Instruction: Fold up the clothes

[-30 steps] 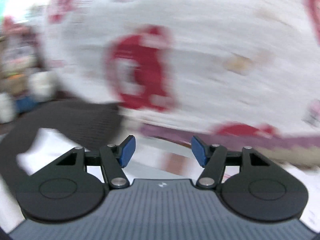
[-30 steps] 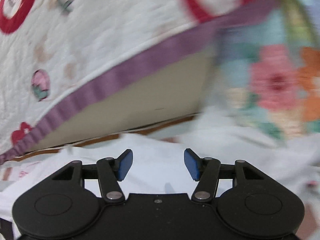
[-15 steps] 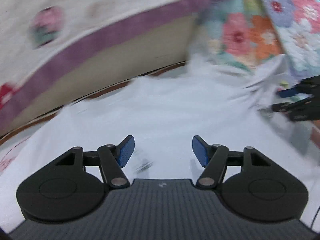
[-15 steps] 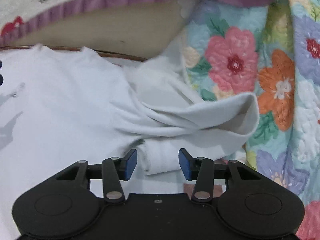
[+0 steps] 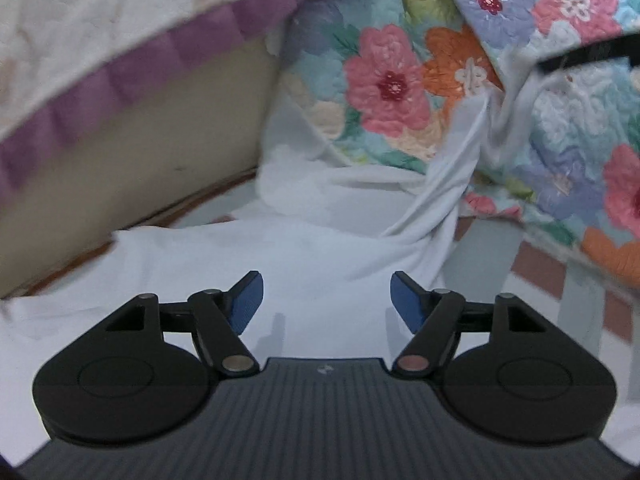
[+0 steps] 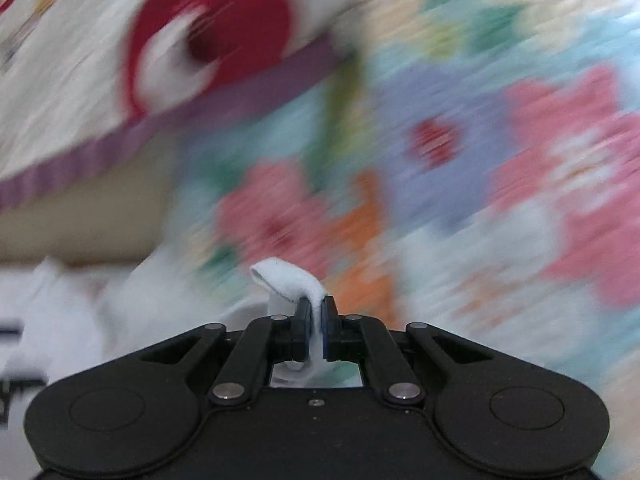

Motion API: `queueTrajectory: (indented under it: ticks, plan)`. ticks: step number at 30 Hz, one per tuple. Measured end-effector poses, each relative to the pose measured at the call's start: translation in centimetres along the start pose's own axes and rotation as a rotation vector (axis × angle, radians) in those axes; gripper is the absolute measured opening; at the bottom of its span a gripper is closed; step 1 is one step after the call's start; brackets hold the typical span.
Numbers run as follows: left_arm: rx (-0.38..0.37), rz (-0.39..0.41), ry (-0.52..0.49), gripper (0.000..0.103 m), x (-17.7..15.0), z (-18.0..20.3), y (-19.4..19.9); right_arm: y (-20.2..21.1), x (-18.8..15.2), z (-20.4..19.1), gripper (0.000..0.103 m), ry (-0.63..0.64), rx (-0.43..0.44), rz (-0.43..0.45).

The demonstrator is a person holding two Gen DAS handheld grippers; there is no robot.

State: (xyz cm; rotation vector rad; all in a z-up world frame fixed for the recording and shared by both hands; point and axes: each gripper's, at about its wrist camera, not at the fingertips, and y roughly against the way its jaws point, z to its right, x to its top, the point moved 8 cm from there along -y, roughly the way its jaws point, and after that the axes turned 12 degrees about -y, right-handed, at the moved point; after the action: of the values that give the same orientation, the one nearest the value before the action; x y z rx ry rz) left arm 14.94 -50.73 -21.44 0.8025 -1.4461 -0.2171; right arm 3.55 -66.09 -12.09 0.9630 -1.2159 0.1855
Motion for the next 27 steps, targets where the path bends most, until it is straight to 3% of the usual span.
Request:
queueTrajectory:
  ticks: [4,12,13,16,20,22,27]
  plan:
    - [-0.094,0.028,0.03,0.07,1.6,1.3,-2.5,0.9,4.9,3.7,0.005,0.067,-0.121,0.051]
    - [-0.065,0.044,0.045,0.07,3.2,-0.1,-5.9,2.1,11.7,7.2,0.005,0.227,-0.318,0.125]
    - [-0.056,0.042,0.046,0.074,3.2,-0.5,-6.4,2.2,12.1,7.6,0.005,0.234,-0.373,0.122]
    - [-0.006,0.005,0.053,0.077,2.6,-1.8,-8.1,2.8,12.2,8.5,0.005,0.235,-0.486,0.095]
    - [0.122,-0.097,0.013,0.077,0.7,-3.3,-10.2,1.0,10.8,9.4,0.006,0.165,-0.469,0.061]
    - [0.168,-0.092,-0.002,0.08,0.0,-4.2,-10.3,0.0,9.6,9.3,0.006,0.2,-0.473,0.053]
    - [0.156,-0.102,0.016,0.079,-0.4,-5.5,-9.1,-1.2,7.5,8.4,0.022,0.365,-0.504,0.052]
